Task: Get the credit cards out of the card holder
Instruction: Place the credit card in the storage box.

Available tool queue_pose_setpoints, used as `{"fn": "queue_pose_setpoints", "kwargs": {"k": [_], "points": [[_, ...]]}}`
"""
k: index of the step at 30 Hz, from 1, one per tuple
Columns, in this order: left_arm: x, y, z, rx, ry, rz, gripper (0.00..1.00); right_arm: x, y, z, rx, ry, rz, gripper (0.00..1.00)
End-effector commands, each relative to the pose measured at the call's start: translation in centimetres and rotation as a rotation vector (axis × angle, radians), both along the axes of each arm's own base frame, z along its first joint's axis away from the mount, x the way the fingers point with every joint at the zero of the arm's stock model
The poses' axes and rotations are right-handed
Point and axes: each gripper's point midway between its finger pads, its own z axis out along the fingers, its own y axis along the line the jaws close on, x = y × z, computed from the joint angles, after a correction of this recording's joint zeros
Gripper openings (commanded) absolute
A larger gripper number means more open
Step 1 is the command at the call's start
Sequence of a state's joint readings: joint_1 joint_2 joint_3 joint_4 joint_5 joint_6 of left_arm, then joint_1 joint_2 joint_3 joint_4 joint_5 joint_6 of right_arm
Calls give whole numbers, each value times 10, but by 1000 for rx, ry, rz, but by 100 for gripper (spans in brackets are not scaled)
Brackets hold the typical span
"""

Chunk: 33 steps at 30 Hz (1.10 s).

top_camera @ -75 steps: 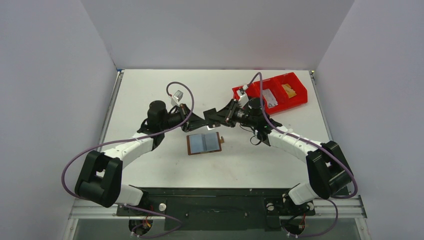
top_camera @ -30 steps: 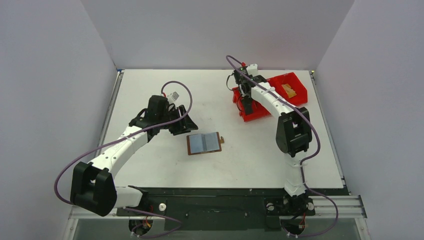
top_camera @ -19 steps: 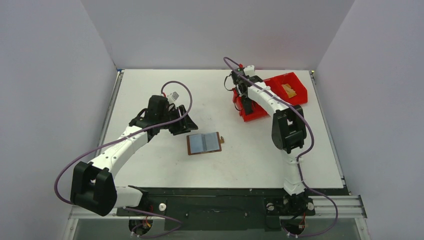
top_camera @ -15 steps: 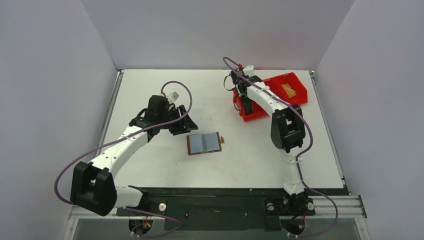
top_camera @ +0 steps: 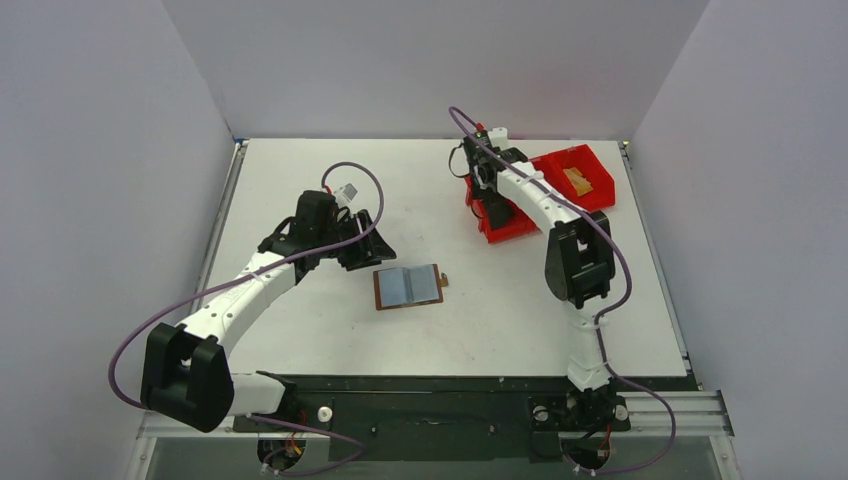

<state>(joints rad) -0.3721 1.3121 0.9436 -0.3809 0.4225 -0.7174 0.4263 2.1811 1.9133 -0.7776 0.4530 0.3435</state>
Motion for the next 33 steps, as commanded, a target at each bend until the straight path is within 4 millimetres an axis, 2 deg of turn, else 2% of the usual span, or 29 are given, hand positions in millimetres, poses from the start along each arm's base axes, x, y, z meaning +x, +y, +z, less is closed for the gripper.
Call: {"fn": "queue_pose_setpoints", "kwargs": {"k": [1,8,11,13,14,15,16,17,18,19,20,21,22,23,25,29,33], "points": [[10,-1,20,-20,-72,8,47,1,14,72,118,-140,9,63],[10,4,21,0,-83,27,48,-17,31,109,246,-179,42,72],[10,9,18,23,-76,48,47,-35,41,120,286,-187,67,72],[10,14,14,48,-71,68,47,-50,51,120,308,-181,89,72],[12,19,12,64,-70,89,47,-61,59,111,309,-158,102,72],[11,23,10,78,-63,101,47,-68,65,116,332,-169,118,72],[13,28,8,98,-65,127,47,-80,77,105,340,-141,141,72],[12,32,5,109,-59,142,48,-87,86,107,364,-143,163,72],[14,40,2,125,-57,176,48,-101,98,97,368,-115,186,71],[12,45,-1,136,-48,196,48,-107,106,97,387,-113,203,71],[15,54,-3,150,-43,236,47,-121,119,85,396,-80,228,71],[12,59,-8,162,-32,254,48,-127,129,84,434,-76,235,70],[14,69,-10,177,-29,292,48,-141,141,73,439,-45,262,70],[12,74,-13,186,-23,309,48,-153,160,71,483,-33,296,69],[11,86,-17,194,-14,349,48,-170,183,58,516,-3,334,69],[10,106,-23,197,8,411,48,-196,223,33,531,65,401,68],[6,113,-26,194,19,419,48,-208,249,14,535,104,437,68]]}}
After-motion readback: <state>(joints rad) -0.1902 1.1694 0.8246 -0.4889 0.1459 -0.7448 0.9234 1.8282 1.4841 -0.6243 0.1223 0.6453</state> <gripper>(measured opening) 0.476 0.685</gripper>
